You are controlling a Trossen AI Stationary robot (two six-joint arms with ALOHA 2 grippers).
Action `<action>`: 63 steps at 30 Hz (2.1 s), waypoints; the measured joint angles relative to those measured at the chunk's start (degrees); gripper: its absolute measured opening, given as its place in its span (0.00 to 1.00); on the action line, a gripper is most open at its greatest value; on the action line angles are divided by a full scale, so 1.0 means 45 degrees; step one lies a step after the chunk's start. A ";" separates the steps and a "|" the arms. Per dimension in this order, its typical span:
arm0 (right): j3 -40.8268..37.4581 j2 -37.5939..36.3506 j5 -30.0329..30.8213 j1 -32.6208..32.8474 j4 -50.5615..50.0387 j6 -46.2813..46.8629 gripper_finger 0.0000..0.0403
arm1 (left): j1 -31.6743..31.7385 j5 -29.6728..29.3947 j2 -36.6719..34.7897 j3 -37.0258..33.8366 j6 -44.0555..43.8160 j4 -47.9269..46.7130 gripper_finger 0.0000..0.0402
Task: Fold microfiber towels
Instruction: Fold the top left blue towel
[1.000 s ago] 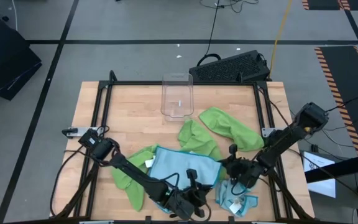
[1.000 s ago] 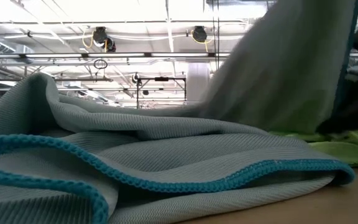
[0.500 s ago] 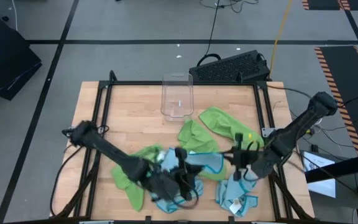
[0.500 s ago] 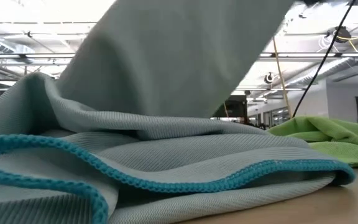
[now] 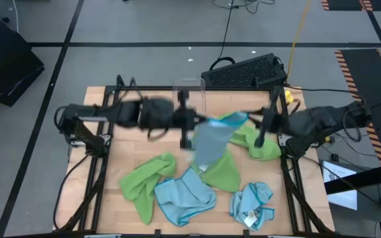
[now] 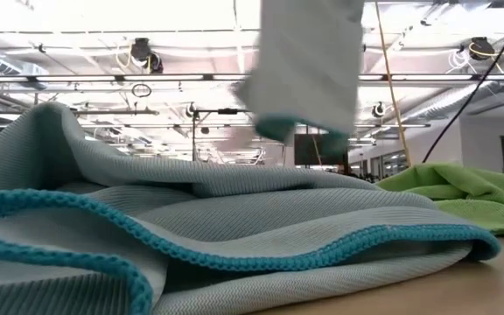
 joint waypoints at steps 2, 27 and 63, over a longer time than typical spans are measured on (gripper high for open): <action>0.0302 -0.0004 -0.0458 -0.0897 0.0782 -0.0874 0.01 | 0.1057 0.1149 -0.0024 0.0000 -0.0122 0.0038 0.02; -0.3982 -0.0057 -0.9116 -0.0612 -0.0490 0.6262 0.01 | -0.2809 0.2638 0.0204 -0.3817 -0.5389 -0.0173 0.02; -0.9748 0.4194 -0.6416 0.2137 1.0949 0.9829 0.01 | -0.6367 -0.4266 0.1943 -0.9758 -1.0573 0.7672 0.02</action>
